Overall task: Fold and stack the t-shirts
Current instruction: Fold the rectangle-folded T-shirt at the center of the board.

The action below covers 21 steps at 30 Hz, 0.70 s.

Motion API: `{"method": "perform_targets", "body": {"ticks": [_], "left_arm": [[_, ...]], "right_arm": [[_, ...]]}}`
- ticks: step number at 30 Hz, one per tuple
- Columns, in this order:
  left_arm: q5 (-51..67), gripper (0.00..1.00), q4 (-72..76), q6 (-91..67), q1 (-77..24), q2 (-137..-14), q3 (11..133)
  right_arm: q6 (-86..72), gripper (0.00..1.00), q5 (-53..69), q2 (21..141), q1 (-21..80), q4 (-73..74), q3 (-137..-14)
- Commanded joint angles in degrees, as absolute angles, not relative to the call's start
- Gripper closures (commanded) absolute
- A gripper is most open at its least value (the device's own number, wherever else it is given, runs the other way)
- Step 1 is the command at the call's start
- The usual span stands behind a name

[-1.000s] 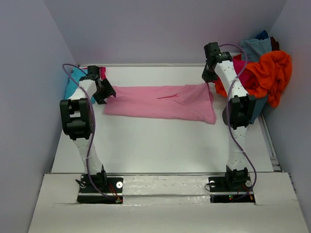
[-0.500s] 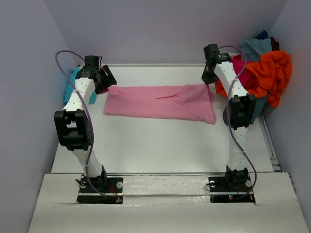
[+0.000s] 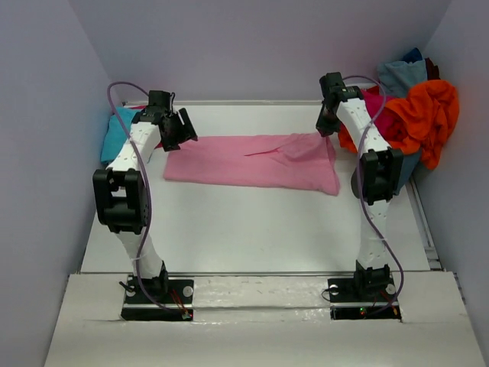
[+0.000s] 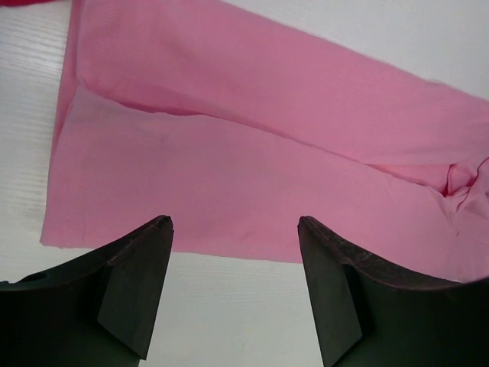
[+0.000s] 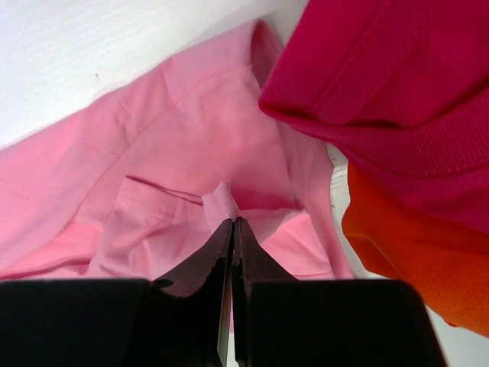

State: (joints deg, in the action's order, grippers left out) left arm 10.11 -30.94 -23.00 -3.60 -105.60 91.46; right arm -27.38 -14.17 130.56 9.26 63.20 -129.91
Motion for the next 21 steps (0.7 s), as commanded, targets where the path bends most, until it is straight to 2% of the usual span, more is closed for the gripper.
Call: {"method": "perform_targets", "body": {"ticks": [1, 15, 17, 21], "left_arm": [[11.4, 0.22, -32.1, -22.1, -4.0, -106.5, 90.8], [12.7, 0.23, -35.2, -20.2, -9.8, -112.4, 93.0], [13.5, 0.23, -35.2, -19.8, -9.8, -112.5, 93.1], [16.7, 0.23, -35.0, -19.0, -13.2, -114.8, 94.8]], "right_arm": [[-26.5, 0.93, -15.3, 132.4, 8.8, 62.7, -135.4], [-26.4, 0.93, -15.7, 137.6, 8.8, 63.5, -141.6], [-26.5, 0.93, -14.9, 137.2, 8.8, 63.0, -140.7], [-27.0, 0.93, -10.9, 131.4, 8.8, 59.8, -130.9]]}}
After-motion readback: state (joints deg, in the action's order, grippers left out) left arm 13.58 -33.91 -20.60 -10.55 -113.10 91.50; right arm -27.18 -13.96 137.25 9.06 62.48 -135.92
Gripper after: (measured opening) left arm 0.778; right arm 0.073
